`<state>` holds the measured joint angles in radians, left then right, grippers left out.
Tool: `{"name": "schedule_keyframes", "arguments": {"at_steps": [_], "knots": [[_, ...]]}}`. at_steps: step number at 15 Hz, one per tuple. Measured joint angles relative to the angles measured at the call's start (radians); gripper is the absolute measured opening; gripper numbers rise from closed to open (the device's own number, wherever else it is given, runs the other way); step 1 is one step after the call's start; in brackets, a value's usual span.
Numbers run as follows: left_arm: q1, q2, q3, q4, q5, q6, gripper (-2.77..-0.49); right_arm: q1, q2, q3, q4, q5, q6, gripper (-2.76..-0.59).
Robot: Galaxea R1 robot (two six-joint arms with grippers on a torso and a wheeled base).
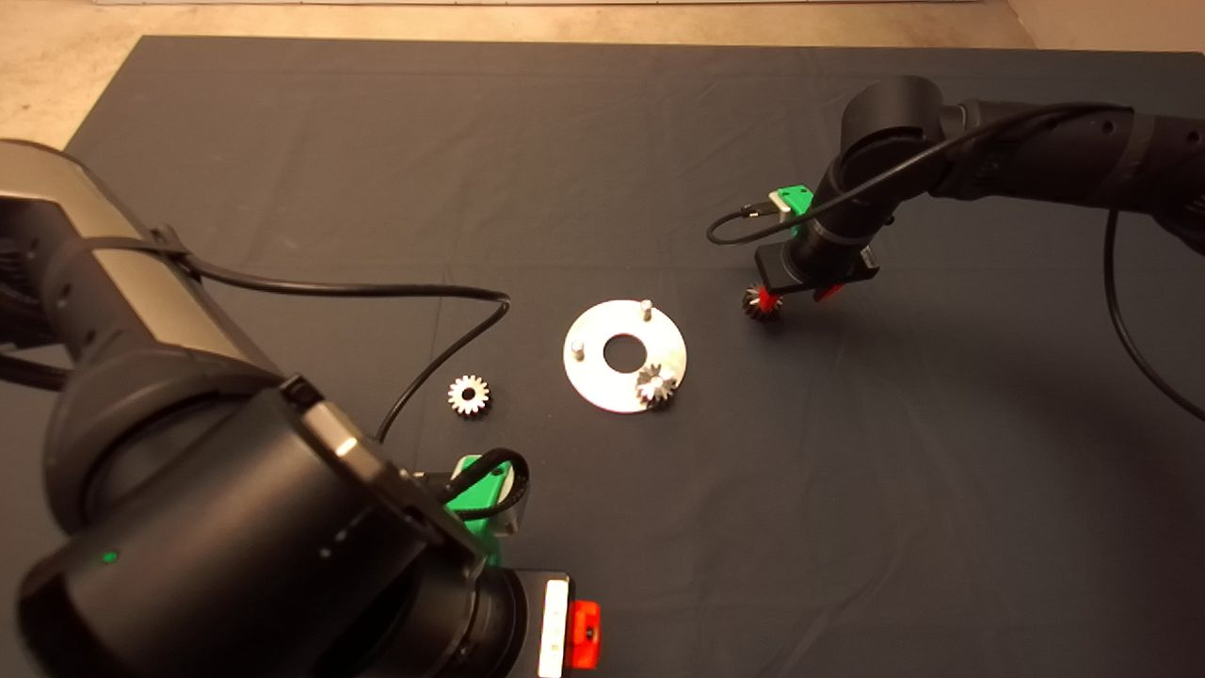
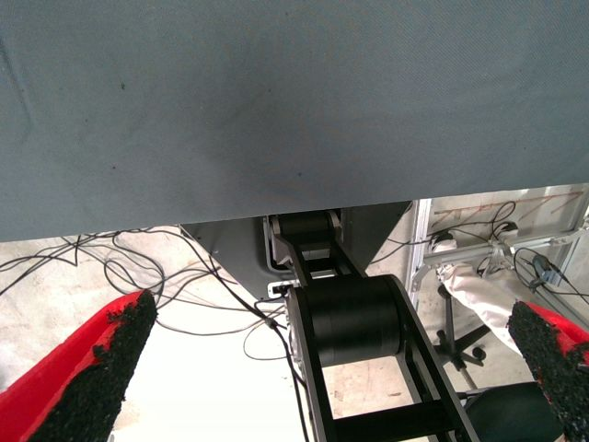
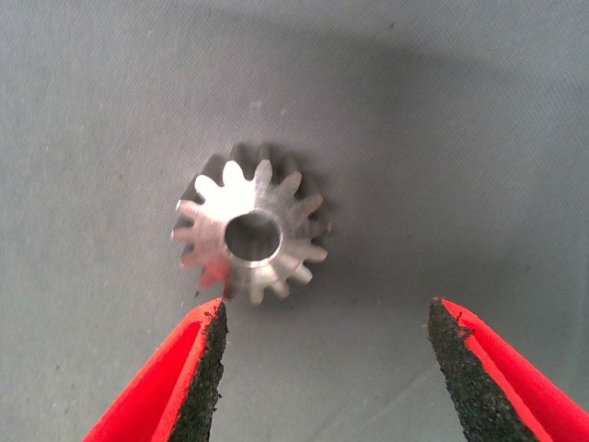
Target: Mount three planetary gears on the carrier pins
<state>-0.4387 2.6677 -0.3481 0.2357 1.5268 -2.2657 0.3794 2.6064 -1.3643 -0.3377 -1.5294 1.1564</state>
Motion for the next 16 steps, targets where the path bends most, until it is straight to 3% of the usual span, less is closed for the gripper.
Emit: {"name": "schedule_keyframes", "arguments": {"at_steps": [8,10,14,16], "knots": [[0.000,0.000,0.000,0.000,0.000,0.000,-0.49,0.000,0.001,0.005,0.028,0.004,-0.003,-1.75],[0.000,0.000,0.000,0.000,0.000,0.000,-0.49,0.000,0.001,0.005,0.032,0.020,-0.003,-1.75],[0.000,0.000,0.000,0.000,0.000,0.000,-0.49,-0.001,0.003,0.004,0.033,0.070,-0.003,-1.75],[0.000,0.000,0.000,0.000,0.000,0.000,-0.49,-0.012,0.008,-0.011,0.036,0.086,-0.004,-1.75]]}}
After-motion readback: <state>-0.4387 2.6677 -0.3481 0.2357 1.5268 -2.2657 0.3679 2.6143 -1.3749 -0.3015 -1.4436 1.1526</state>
